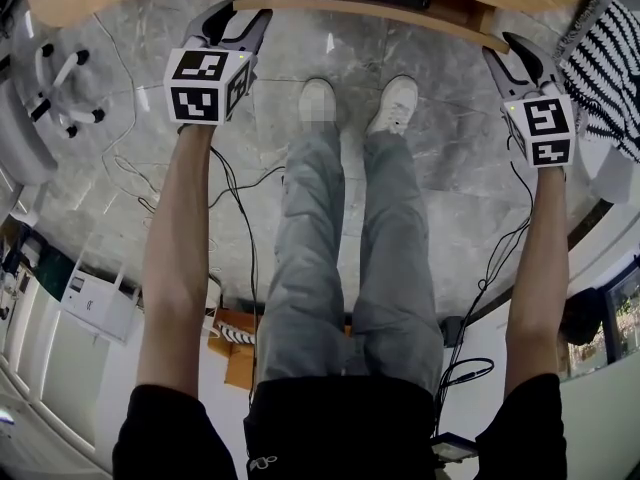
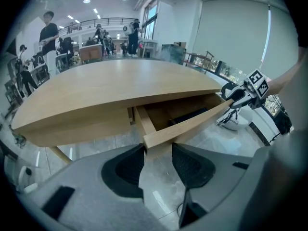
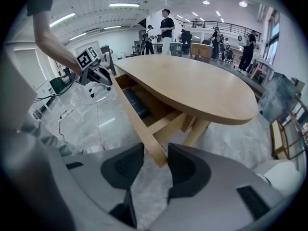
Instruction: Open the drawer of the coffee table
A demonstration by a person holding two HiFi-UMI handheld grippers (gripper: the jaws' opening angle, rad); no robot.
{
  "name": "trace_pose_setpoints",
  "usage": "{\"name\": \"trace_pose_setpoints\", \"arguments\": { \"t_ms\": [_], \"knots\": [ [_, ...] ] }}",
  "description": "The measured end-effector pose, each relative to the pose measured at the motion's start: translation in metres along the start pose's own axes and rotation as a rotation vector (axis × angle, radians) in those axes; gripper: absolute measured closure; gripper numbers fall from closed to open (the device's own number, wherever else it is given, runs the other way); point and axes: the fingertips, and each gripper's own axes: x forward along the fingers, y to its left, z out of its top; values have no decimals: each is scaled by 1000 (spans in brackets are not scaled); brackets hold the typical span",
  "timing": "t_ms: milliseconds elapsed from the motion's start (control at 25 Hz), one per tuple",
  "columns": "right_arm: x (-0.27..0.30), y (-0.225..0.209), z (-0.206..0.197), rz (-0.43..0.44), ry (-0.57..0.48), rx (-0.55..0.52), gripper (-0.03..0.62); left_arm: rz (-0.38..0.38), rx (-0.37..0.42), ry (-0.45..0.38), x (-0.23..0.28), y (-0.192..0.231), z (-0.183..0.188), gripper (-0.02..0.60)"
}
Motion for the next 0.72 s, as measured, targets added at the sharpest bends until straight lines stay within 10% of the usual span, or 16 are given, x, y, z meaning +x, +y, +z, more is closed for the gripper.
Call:
{"name": "trace_pose_setpoints", "arguments": {
  "t_ms": [720],
  "knots": [
    [-18, 54, -35, -15, 55, 65, 445, 6, -7, 61, -27, -26, -49, 408]
  ]
}}
